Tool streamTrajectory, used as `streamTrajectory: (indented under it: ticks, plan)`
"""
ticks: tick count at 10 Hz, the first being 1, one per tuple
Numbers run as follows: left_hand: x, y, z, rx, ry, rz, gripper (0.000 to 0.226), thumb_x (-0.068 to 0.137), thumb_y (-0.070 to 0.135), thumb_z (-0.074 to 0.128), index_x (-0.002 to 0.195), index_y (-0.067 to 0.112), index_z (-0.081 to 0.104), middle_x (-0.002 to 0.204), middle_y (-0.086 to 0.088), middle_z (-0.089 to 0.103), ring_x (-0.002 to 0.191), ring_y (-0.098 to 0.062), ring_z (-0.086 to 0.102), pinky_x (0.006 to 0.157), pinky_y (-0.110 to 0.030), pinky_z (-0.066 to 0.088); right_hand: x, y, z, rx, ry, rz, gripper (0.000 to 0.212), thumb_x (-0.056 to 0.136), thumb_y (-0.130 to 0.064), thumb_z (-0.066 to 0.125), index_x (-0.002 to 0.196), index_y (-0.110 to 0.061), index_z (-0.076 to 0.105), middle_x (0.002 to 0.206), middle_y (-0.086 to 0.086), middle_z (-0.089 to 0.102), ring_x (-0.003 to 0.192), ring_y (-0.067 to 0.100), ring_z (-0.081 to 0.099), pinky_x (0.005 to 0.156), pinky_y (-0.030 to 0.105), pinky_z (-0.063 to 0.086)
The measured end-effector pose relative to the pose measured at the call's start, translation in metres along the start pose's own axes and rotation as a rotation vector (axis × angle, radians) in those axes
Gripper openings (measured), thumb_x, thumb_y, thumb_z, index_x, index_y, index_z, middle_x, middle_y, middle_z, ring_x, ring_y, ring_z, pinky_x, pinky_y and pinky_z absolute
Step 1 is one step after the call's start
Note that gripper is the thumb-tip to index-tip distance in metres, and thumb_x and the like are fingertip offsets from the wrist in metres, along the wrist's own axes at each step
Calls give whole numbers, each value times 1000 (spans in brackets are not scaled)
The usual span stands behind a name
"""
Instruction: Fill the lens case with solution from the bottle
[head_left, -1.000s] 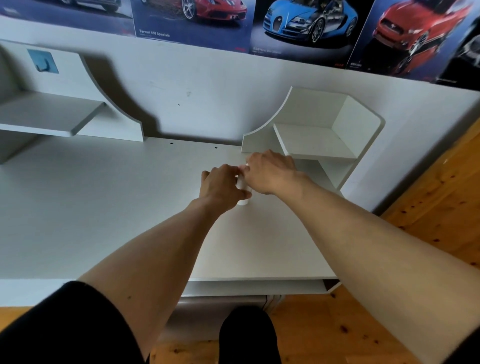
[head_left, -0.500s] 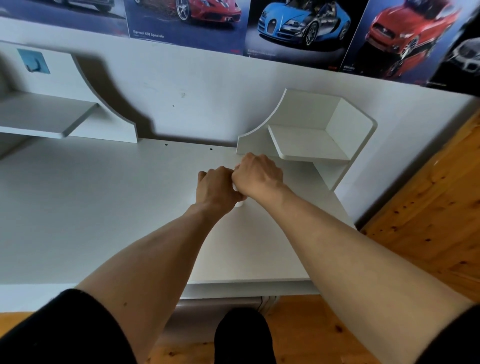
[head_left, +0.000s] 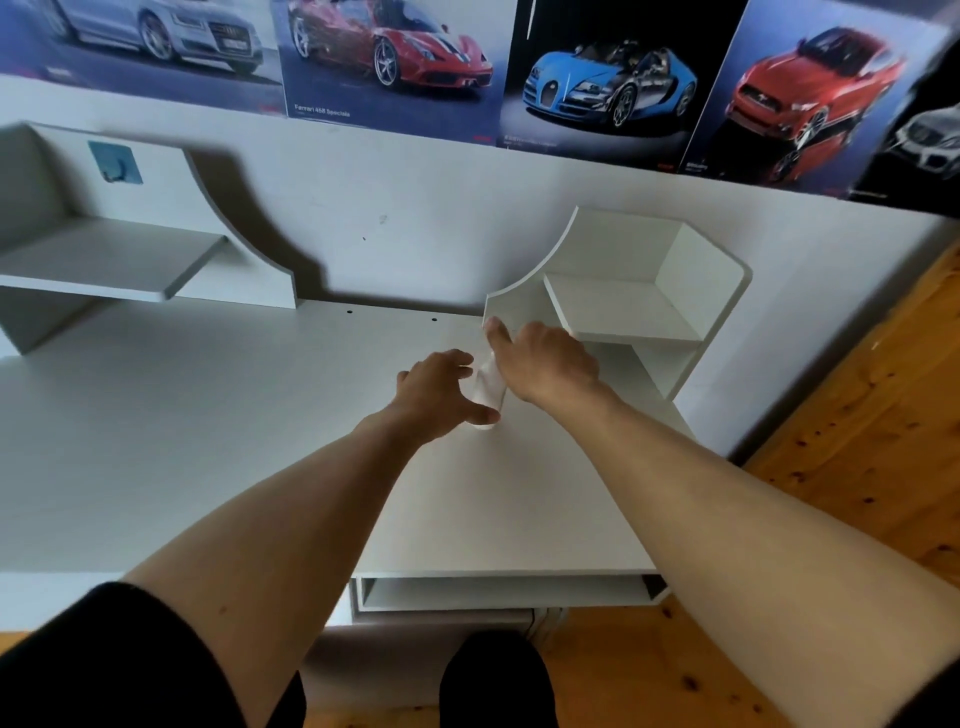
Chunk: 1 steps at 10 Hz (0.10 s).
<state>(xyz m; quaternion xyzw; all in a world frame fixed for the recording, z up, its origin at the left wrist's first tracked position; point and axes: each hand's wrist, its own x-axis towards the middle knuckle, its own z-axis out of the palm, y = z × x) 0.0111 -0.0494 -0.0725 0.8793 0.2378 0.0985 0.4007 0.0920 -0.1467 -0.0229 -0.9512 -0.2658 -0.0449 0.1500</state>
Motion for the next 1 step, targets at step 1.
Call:
streamTrajectory:
  ticks: [1]
  plan:
    - [-2, 0, -18, -360, -2, -21, 77, 66, 25, 88, 134, 12, 55, 131, -4, 62, 116, -20, 60, 89, -32, 53, 4, -1, -15, 270, -31, 40, 63, 90, -57, 23, 97, -8, 61, 89, 11, 56, 82, 29, 51, 71, 35, 36]
